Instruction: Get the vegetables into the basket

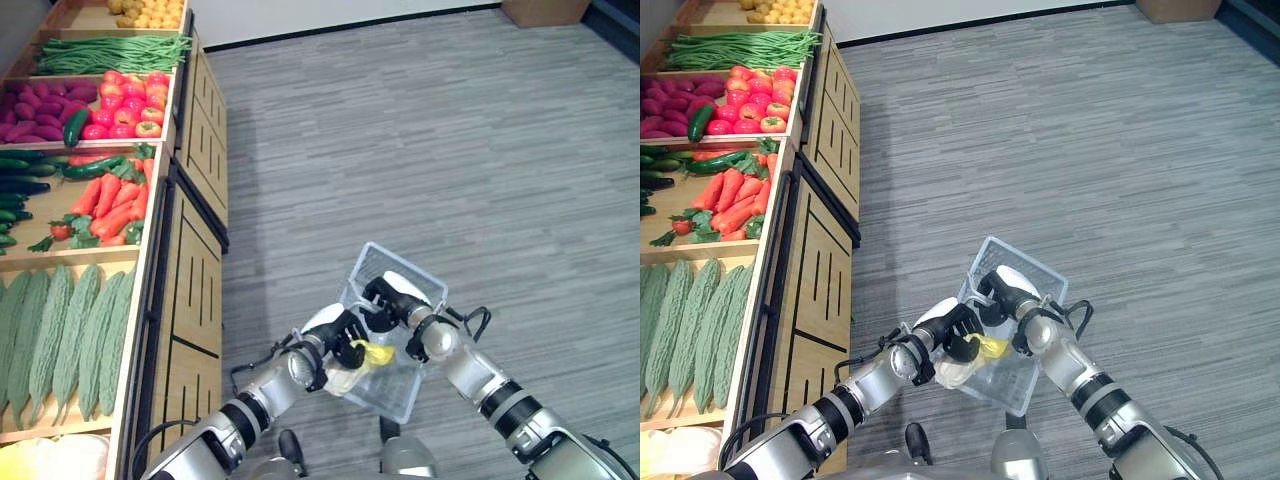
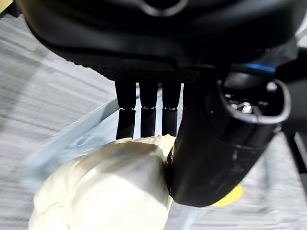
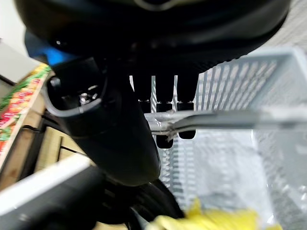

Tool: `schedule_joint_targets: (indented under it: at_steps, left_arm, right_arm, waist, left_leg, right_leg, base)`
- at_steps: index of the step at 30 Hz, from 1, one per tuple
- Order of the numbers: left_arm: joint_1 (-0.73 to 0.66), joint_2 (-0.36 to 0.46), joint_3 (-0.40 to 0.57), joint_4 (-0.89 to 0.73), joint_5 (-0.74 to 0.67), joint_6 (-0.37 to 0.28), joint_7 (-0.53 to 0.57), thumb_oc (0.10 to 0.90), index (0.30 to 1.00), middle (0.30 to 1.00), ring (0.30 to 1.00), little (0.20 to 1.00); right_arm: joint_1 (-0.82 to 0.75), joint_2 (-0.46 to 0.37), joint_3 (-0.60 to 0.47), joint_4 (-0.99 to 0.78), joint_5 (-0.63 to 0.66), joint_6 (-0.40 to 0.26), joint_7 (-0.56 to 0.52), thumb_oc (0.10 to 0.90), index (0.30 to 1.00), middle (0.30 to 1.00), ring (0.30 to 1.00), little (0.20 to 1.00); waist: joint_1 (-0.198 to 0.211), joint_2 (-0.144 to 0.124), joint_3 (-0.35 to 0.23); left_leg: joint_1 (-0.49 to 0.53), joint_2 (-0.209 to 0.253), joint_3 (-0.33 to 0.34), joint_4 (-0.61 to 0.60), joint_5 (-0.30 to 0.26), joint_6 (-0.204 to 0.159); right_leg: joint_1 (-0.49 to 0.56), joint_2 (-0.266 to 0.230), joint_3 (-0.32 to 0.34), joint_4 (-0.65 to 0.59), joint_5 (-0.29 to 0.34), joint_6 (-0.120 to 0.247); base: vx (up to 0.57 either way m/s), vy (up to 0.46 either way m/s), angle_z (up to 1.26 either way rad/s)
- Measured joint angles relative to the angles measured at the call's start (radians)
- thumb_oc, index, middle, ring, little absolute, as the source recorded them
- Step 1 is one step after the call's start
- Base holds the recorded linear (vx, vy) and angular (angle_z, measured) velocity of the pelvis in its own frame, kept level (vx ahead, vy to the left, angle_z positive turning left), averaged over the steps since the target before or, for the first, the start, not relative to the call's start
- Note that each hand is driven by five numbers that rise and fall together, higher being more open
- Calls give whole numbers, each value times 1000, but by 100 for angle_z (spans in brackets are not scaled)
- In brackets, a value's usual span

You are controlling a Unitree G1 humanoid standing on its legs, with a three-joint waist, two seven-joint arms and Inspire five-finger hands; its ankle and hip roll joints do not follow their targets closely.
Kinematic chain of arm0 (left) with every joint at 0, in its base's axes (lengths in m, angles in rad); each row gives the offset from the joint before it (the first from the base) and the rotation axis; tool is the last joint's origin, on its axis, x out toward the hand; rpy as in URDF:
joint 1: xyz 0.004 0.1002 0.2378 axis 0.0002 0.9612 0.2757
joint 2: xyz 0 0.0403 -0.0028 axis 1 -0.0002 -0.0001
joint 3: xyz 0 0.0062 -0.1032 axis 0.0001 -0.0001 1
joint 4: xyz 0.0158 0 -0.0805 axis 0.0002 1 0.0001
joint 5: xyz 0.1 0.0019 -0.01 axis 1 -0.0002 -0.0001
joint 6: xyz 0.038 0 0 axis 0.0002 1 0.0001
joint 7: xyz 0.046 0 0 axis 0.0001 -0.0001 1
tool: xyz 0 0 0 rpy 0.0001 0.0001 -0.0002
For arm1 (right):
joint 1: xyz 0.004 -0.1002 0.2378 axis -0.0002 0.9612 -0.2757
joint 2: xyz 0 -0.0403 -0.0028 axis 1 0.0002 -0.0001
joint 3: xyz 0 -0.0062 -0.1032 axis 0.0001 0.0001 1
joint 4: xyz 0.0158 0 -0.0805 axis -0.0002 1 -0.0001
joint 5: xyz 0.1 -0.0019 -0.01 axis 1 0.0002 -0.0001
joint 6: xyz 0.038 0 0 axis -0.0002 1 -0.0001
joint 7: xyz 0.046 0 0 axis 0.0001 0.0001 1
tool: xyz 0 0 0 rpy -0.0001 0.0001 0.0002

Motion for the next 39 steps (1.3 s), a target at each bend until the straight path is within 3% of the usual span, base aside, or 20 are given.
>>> schedule_joint_targets:
  at_steps: [3,4,5,7,14,15,16,17,39]
  left_arm:
    - [1,-13,4,28,22,-2,18,400,300,300,300,300]
    - [-1,-20,5,37,41,-4,30,686,701,701,701,701]
    - [-4,-23,10,41,46,-4,32,900,1000,1000,1000,1000]
    - [-11,-19,11,43,60,-4,33,400,300,300,300,300]
    - [-8,-33,10,75,77,-7,45,400,300,300,300,300]
    - [-8,-33,10,76,77,-6,45,457,380,380,380,380]
    - [-8,-35,9,76,77,-6,45,784,838,838,838,838]
    - [-7,-34,9,76,77,-6,46,900,1000,1000,1000,1000]
    - [0,-6,1,54,97,-8,18,900,1000,1000,1000,1000]
  right_arm:
    - [4,-13,12,-90,16,-2,5,400,300,300,300,300]
    - [4,-23,29,-122,19,-4,8,400,300,300,300,300]
    - [4,-24,33,-128,23,-5,9,400,300,300,300,300]
    - [4,-23,33,-133,24,-5,9,400,300,300,300,300]
    - [5,-36,52,-133,47,-5,14,400,300,300,300,300]
    - [4,-36,53,-133,51,-5,16,400,300,300,300,300]
    - [4,-35,53,-133,58,-5,15,400,300,300,300,300]
    - [4,-35,53,-133,59,-5,15,400,300,300,300,300]
    - [31,-23,64,-134,65,-50,25,400,300,300,300,300]
  waist:
    - [-2,0,0]
    - [-1,0,0]
    - [-1,0,0]
    - [0,0,0]
    - [-2,0,0]
    - [-2,-1,0]
    - [-2,-1,0]
    - [-1,-1,0]
    - [-1,-2,1]
  left_leg:
    - [0,1,1,0,0,0]
    - [0,2,1,0,0,0]
    - [0,2,1,0,0,-1]
    - [0,2,1,0,1,-1]
    - [1,3,4,0,1,-1]
    - [1,3,4,0,1,-1]
    - [1,3,4,0,1,-1]
    - [1,3,4,0,1,-2]
    - [0,2,3,0,1,-2]
  right_leg:
    - [-1,1,1,0,0,0]
    - [-1,1,0,0,0,0]
    - [-1,2,0,0,0,0]
    - [0,2,0,0,0,0]
    - [0,3,2,0,1,0]
    - [0,3,2,0,1,0]
    - [0,3,2,0,2,0]
    - [0,3,2,0,2,0]
    - [0,2,0,0,2,1]
  base:
    - [0,0,0]
    - [0,0,0]
    - [0,0,0]
    - [0,0,0]
    - [0,0,0]
    - [0,0,0]
    - [0,0,0]
    - [0,0,0]
    - [1,0,0]
